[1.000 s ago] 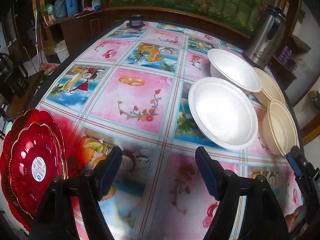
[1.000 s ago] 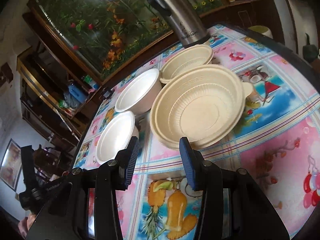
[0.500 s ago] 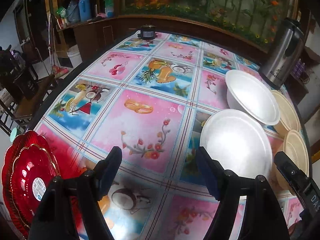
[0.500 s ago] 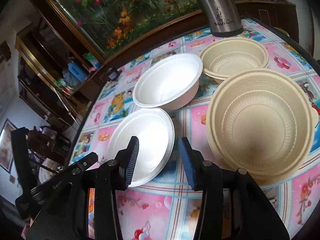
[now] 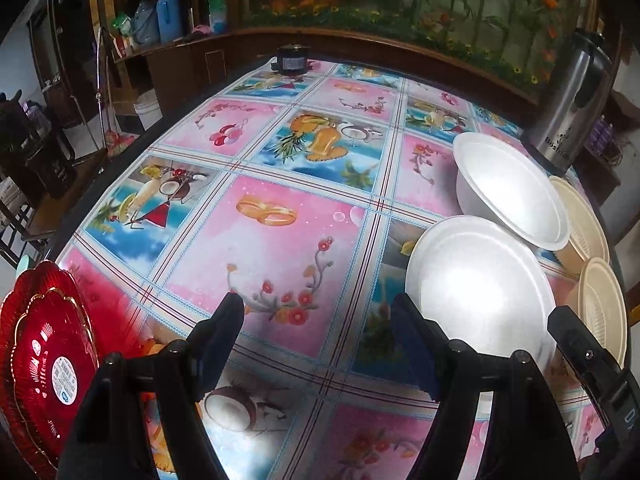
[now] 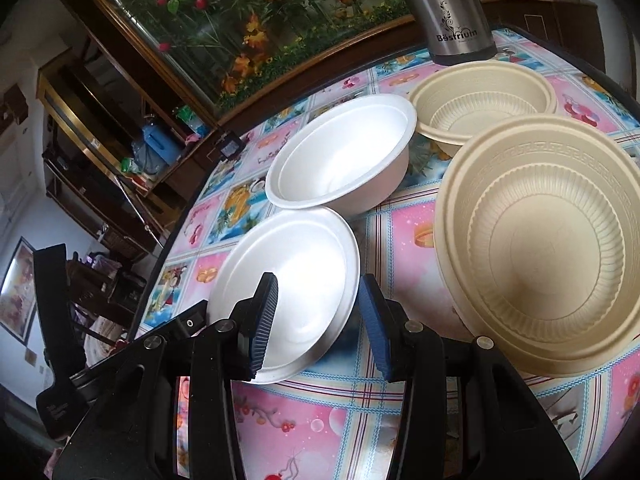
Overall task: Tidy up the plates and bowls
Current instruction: 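Move the right tool to the white foam plate and grasp its rim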
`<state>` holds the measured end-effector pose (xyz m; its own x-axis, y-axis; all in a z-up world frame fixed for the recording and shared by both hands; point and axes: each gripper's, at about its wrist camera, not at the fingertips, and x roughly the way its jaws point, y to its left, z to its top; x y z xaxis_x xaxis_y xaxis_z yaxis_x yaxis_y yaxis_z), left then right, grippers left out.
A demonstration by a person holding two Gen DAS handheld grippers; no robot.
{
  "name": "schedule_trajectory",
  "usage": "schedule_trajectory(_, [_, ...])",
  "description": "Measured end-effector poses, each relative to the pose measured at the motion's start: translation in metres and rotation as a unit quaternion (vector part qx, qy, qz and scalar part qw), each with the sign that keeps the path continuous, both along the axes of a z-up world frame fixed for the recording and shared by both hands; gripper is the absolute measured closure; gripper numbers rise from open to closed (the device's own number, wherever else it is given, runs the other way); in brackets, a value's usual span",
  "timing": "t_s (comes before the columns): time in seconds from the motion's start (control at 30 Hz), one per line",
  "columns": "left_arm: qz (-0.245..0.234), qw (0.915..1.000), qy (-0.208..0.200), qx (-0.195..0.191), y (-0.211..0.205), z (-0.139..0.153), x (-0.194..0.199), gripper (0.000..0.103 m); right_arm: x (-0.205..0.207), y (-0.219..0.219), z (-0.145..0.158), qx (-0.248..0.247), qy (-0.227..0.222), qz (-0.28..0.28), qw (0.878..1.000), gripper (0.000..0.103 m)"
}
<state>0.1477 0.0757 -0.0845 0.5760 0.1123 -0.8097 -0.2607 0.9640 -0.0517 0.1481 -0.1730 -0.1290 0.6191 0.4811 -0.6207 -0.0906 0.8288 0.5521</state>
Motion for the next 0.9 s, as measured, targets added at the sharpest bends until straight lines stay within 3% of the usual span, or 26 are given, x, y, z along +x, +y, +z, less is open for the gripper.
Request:
schedule_trajectory(0.43, [-0.004,0.9999,-0.009,-0.001,0.002,0.002,0.002,0.027,0.006,0.008,-0.007,-0.004,0.014,-0.001,1.0,0.061])
schedule_trajectory(0.9, [-0.017,0.999,-0.014,-0.038,0.004,-0.006,0.007,0.027,0.011,0.017,-0.016,-0.02,0.021,-0.004,1.0,0.061])
